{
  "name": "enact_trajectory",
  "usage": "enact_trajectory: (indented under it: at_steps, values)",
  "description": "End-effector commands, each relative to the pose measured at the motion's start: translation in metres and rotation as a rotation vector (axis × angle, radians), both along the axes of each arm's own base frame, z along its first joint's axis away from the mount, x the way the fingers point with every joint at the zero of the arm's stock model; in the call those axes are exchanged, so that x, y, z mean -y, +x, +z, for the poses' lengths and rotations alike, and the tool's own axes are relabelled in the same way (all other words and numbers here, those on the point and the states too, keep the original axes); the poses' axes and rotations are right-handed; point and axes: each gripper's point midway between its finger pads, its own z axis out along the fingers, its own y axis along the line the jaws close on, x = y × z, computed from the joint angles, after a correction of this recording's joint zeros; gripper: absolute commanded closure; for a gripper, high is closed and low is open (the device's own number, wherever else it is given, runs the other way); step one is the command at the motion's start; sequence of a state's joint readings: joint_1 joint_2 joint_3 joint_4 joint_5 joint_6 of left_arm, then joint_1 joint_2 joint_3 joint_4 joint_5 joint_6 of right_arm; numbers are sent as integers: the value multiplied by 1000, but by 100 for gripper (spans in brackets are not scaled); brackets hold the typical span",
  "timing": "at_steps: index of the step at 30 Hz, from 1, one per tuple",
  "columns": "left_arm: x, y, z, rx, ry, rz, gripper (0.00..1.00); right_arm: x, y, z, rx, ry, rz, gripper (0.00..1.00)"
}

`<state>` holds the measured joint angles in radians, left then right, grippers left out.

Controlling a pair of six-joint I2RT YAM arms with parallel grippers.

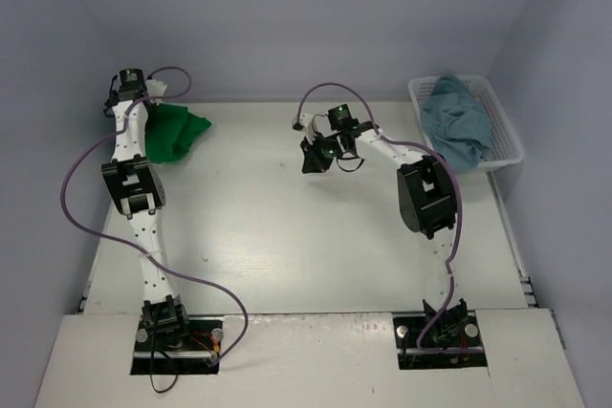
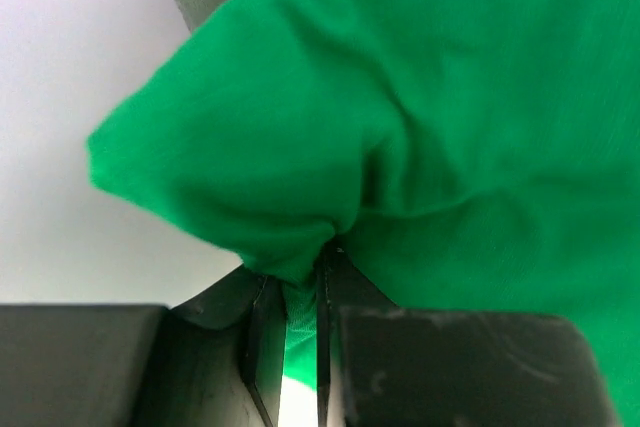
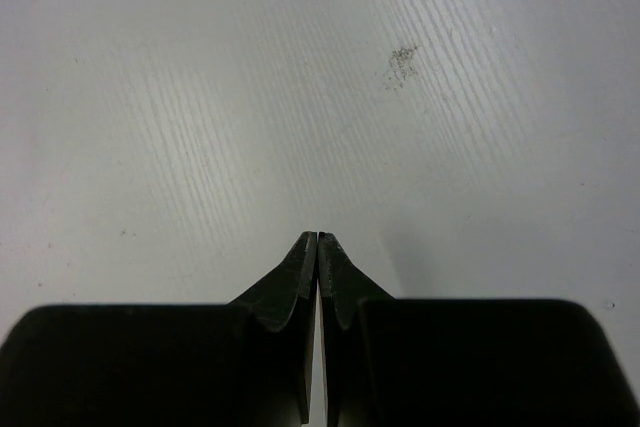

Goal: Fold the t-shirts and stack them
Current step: Put the neatly folded tshirt into the corner of the board with the left arm

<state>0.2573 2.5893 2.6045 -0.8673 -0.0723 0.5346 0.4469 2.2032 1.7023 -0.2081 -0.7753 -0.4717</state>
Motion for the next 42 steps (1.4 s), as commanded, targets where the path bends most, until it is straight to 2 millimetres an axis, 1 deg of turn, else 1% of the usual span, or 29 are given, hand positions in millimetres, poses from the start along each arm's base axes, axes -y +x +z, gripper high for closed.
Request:
enact_trajectory:
  at_steps: [1, 2, 3, 4, 6, 8, 9, 10, 12, 13, 15, 16, 18, 19, 21, 22, 24, 25, 27, 28, 30, 31, 34, 35, 37, 41, 42]
  values:
    - [-21, 24, 26, 146, 82, 84, 95, -9, 0, 19, 18, 42, 21, 100]
    - [-20, 25, 16, 135, 83, 90, 89, -8, 0, 19, 19, 44, 20, 100]
    - [-22, 26, 14, 140, 80, 98, 68, -8, 0, 19, 17, 44, 21, 100]
    - [-20, 27, 10, 139, 73, 102, 56, -9, 0, 19, 15, 46, 21, 100]
    - [-20, 27, -2, 128, 67, 111, 41, -10, -1, 18, 11, 47, 24, 100]
    - [-17, 26, -9, 117, 56, 119, 37, -9, -1, 17, 7, 47, 22, 100]
    - [-15, 25, -12, 113, 45, 122, 36, -8, -1, 17, 6, 48, 22, 100]
    - [-13, 25, -7, 123, 38, 123, 36, -9, -2, 17, 4, 47, 23, 100]
    - [-9, 24, -2, 128, 23, 117, 35, -9, -2, 16, 4, 47, 23, 100]
    - [-9, 24, 9, 146, 23, 114, 35, -9, -1, 16, 5, 47, 24, 100]
    - [-7, 24, 22, 166, 20, 110, 35, -10, -1, 16, 2, 47, 24, 100]
    - [-6, 24, 34, 185, 16, 107, 35, -10, -1, 16, 5, 47, 25, 100]
    - [-3, 21, 46, 200, 3, 106, 35, -11, -1, 16, 5, 46, 26, 100]
    - [0, 20, 60, 220, -3, 103, 35, -10, -1, 16, 6, 46, 24, 100]
    - [8, 17, 70, 233, -31, 99, 35, -9, -1, 17, 8, 44, 25, 100]
    - [11, 15, 85, 256, -34, 93, 35, -9, -1, 19, 11, 45, 23, 100]
    - [20, 11, 92, 259, -61, 87, 35, -9, -1, 19, 12, 43, 24, 100]
    - [24, 8, 106, 283, -69, 82, 35, -9, -1, 20, 14, 45, 25, 100]
    - [34, 5, 114, 286, -90, 71, 35, -9, -2, 21, 14, 47, 25, 100]
    - [38, 2, 126, 304, -95, 68, 35, -9, -2, 23, 17, 48, 25, 100]
    - [47, -1, 131, 305, -120, 56, 35, -9, -2, 24, 19, 49, 26, 100]
    - [50, -4, 139, 315, -122, 55, 35, -9, -2, 25, 21, 49, 27, 100]
    - [63, -10, 148, 321, -136, 46, 35, -9, -3, 25, 23, 48, 29, 100]
    - [63, -10, 149, 321, -136, 46, 35, -9, -3, 25, 23, 48, 29, 100]
    - [71, -10, 146, 320, -176, 28, 35, -9, -3, 25, 24, 49, 31, 100]
    - [77, -6, 126, 293, -209, 29, 35, -9, -4, 27, 23, 53, 35, 100]
    - [76, -4, 116, 277, -212, 34, 35, -9, -4, 26, 20, 54, 35, 100]
